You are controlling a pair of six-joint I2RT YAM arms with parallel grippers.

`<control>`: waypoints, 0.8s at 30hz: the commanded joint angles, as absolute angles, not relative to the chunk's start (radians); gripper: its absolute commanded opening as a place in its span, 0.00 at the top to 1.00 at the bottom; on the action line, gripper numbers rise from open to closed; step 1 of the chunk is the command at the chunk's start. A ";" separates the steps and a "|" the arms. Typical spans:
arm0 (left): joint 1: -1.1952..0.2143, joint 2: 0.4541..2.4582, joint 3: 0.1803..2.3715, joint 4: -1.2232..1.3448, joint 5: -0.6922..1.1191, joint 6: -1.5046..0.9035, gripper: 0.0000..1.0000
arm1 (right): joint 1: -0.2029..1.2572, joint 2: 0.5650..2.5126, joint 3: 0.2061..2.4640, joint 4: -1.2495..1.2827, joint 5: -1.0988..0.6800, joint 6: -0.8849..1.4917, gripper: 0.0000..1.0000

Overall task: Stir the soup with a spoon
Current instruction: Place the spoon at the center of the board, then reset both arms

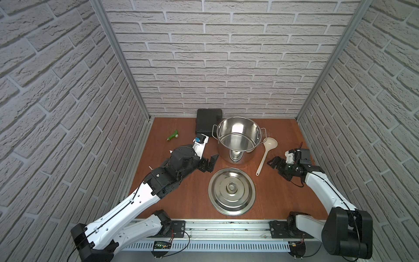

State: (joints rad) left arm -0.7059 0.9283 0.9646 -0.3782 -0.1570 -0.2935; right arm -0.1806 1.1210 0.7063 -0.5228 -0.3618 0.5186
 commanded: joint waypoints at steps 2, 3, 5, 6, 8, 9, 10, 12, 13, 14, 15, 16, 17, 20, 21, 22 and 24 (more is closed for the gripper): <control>-0.702 0.968 1.005 -0.441 -0.350 -0.179 0.02 | -0.158 0.982 0.826 -0.588 -0.089 0.377 0.07; -0.693 0.984 1.000 -0.427 -0.430 -0.150 0.02 | -0.132 0.934 0.821 -0.534 -0.001 0.340 0.07; -0.665 1.014 0.969 -0.364 -0.523 -0.086 0.01 | -0.093 0.847 0.742 -0.323 0.074 0.233 0.00; -0.636 1.029 0.948 -0.317 -0.557 -0.065 0.02 | -0.085 0.814 0.693 -0.219 0.102 0.192 0.00; -0.540 1.058 0.902 -0.238 -0.562 -0.077 0.02 | -0.084 0.786 0.601 -0.045 0.098 0.087 0.00; -0.470 1.076 0.876 -0.203 -0.544 -0.110 0.01 | -0.084 0.787 0.568 0.023 0.093 0.056 0.00; -0.403 1.095 0.847 -0.169 -0.526 -0.138 0.02 | -0.084 0.802 0.544 0.067 0.103 0.050 0.00; -0.310 1.136 0.777 -0.070 -0.522 -0.147 0.02 | -0.084 0.852 0.505 0.135 0.120 0.066 0.00; -0.275 1.160 0.740 -0.016 -0.515 -0.130 0.02 | -0.084 0.889 0.472 0.204 0.118 0.079 0.01; -0.251 1.184 0.709 0.027 -0.523 -0.122 0.02 | -0.084 0.924 0.446 0.267 0.104 0.085 0.01; -0.226 1.208 0.681 0.063 -0.523 -0.116 0.02 | -0.083 0.967 0.419 0.358 0.089 0.092 0.01; -0.208 1.230 0.655 0.102 -0.524 -0.104 0.02 | -0.081 1.025 0.400 0.435 0.080 0.102 0.02; -0.197 1.243 0.629 0.142 -0.525 -0.096 0.01 | -0.078 1.074 0.394 0.486 0.073 0.102 0.02; -0.154 1.272 0.536 0.317 -0.489 -0.065 0.01 | -0.051 1.228 0.391 0.635 0.066 0.061 0.02; -0.127 1.291 0.512 0.362 -0.468 -0.075 0.02 | -0.041 1.274 0.392 0.685 0.060 0.028 0.01; -0.097 1.312 0.493 0.399 -0.442 -0.085 0.02 | -0.031 1.313 0.405 0.699 0.062 0.018 0.00; -0.065 1.355 0.454 0.500 -0.411 -0.091 0.02 | -0.024 1.367 0.404 0.720 0.038 -0.003 0.00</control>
